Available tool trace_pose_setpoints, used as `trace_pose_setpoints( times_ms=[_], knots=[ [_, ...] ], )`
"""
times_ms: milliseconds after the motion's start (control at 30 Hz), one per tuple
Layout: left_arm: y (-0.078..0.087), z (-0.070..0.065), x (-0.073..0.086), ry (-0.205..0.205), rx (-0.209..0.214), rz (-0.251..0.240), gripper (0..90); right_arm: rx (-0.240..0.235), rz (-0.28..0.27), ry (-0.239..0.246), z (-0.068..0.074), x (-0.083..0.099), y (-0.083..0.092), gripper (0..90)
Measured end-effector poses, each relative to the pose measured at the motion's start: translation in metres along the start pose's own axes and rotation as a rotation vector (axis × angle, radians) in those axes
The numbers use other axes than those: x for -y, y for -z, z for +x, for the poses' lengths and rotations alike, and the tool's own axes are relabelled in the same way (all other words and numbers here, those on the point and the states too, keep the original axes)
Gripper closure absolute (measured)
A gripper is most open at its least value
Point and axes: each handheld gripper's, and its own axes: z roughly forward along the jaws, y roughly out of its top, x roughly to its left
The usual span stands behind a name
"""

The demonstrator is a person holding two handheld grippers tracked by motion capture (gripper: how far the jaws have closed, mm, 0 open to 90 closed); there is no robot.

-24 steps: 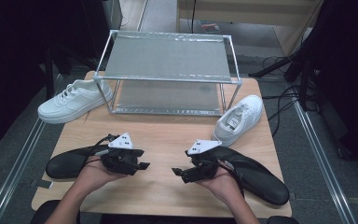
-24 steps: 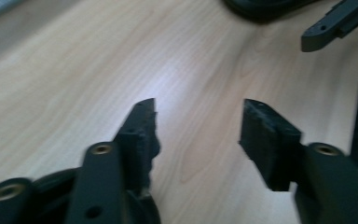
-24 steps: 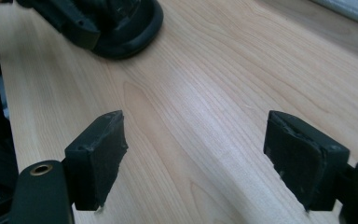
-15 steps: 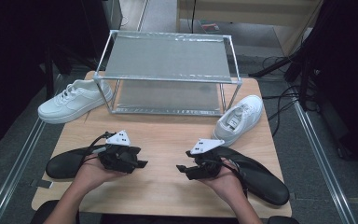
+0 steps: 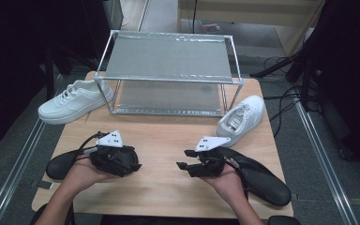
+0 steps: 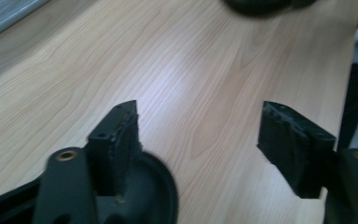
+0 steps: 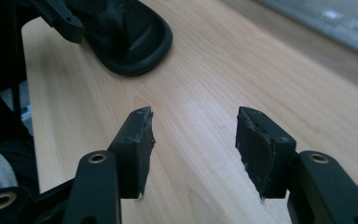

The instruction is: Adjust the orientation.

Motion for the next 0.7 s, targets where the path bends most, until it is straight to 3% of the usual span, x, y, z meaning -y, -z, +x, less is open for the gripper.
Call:
trace_pose_setpoints(
  times_ms=[100,167,233,267,333,400,700],
  knots=[
    [0.005,0.0,0.003,-0.02,-0.007,0.025,37.8,0.006,-0.019,0.024,-0.001,0.0,0.003,47.3],
    [0.01,0.003,0.004,-0.018,-0.014,0.025,38.3,0.008,-0.018,0.025,-0.002,0.0,0.004,47.3],
    [0.015,0.006,0.006,-0.01,-0.023,0.021,38.7,0.052,0.007,0.032,-0.004,0.002,0.003,47.3],
    [0.018,0.008,0.007,-0.007,-0.029,0.021,38.7,0.052,0.007,0.032,-0.004,0.002,0.003,47.3],
    [0.025,0.011,0.01,-0.005,-0.046,0.02,38.9,0.055,0.028,-0.009,-0.006,0.003,0.001,47.3],
    [0.029,0.013,0.012,0.0,-0.055,0.015,39.3,0.062,0.031,-0.016,-0.008,0.003,0.001,47.2],
    [0.051,0.021,0.031,0.056,-0.126,-0.005,39.0,0.058,0.038,0.019,-0.006,-0.002,-0.004,45.6]
  ],
)
